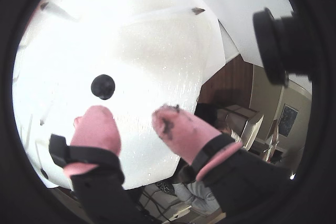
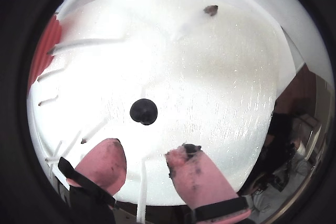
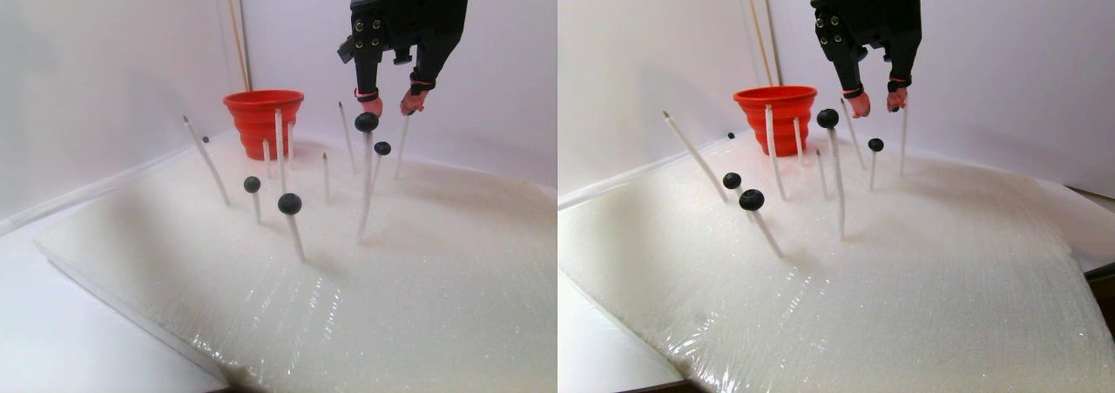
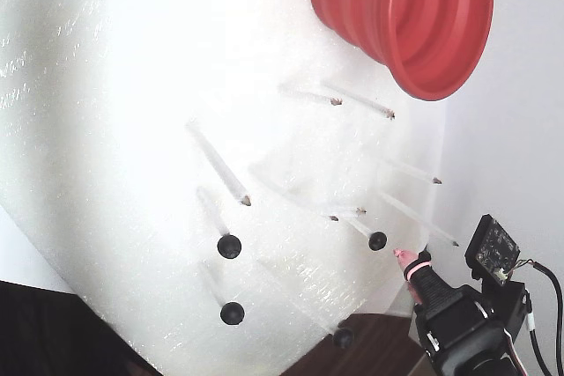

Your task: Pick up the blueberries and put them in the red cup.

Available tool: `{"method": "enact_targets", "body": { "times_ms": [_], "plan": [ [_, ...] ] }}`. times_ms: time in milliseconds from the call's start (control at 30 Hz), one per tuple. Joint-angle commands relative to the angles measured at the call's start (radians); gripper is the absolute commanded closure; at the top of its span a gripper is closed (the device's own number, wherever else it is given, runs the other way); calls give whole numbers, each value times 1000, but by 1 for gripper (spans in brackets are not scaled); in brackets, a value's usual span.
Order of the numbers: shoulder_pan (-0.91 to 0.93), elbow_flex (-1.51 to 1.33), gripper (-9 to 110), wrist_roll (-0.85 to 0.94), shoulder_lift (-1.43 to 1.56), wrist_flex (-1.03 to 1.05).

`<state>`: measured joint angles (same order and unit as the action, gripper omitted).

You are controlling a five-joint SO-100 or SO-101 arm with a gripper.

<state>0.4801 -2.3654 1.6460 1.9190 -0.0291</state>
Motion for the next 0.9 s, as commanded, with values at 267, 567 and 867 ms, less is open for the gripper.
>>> {"method": "enact_targets", "body": {
  "times_ms": [267,567,867],
  "plan": [
    [17,44,85,6,-41,-74],
    [11,49,85,5,-127,-158],
    [5,63,84,-17,-173,-209]
  ]
}}
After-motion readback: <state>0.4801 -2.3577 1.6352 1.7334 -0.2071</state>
